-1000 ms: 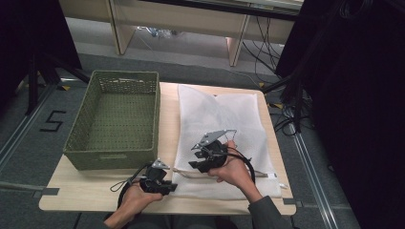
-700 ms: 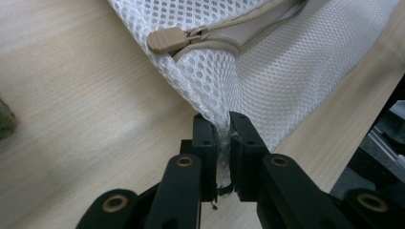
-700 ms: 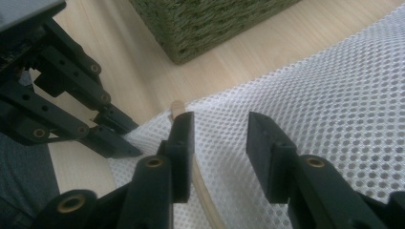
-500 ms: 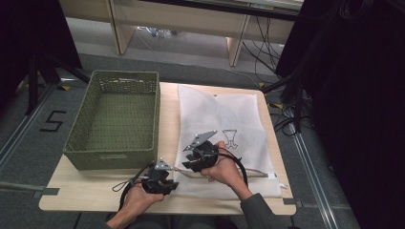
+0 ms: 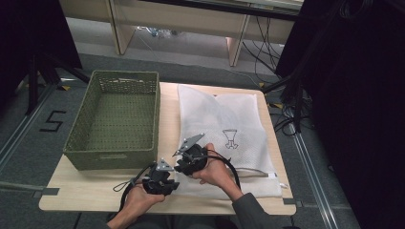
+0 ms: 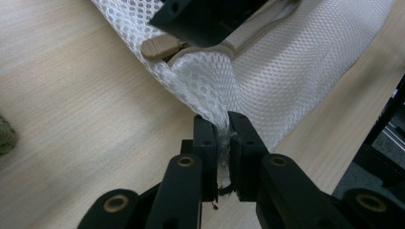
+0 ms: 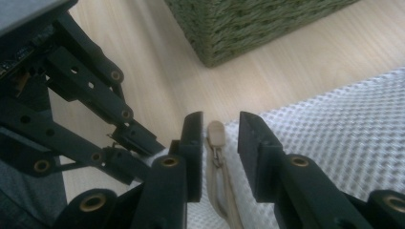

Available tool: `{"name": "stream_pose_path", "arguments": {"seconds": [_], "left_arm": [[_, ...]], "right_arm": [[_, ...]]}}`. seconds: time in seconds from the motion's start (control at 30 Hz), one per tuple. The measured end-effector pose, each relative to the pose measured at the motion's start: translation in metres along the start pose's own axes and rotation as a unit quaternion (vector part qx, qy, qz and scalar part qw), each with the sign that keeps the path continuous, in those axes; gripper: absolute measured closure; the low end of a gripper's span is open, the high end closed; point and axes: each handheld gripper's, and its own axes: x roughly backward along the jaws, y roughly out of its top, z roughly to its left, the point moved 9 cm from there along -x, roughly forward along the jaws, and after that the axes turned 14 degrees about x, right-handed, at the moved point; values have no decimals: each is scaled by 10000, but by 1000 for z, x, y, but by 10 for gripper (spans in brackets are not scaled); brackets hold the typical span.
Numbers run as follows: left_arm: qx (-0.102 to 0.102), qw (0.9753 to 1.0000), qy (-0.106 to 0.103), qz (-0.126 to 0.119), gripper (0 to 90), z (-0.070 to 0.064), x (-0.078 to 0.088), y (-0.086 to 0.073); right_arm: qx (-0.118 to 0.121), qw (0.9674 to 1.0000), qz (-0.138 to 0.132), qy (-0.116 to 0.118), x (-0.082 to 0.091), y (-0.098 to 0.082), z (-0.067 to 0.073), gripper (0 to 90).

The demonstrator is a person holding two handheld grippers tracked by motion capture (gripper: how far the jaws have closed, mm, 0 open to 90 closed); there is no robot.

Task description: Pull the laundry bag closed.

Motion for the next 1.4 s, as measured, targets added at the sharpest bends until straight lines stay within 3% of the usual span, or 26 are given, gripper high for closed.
{"name": "stream_pose_path", "arguments": {"seconds": [0.33,0.5,0.67,1.03,1.3,1.4], "left_arm": [[-55,10000,12,-7,821,-2,-1,-1],[-106,9999,6,5,820,-4,-2,-2],[-106,9999,-10,11,817,-4,-2,-2],[-96,10000,-15,4,807,-4,-1,-2],[-130,9999,-1,-4,803,-5,0,-1],[-154,9999,-1,9,793,-4,-1,-2]], "right_arm": [[122,9999,92,31,-7,3,2,746],[71,9997,242,5,-17,2,1,746],[160,9992,363,33,-22,1,1,819],[141,9999,85,16,1,2,1,822],[-119,9997,141,149,9,-18,3,821],[-109,9997,170,166,11,-22,1,814]]}}
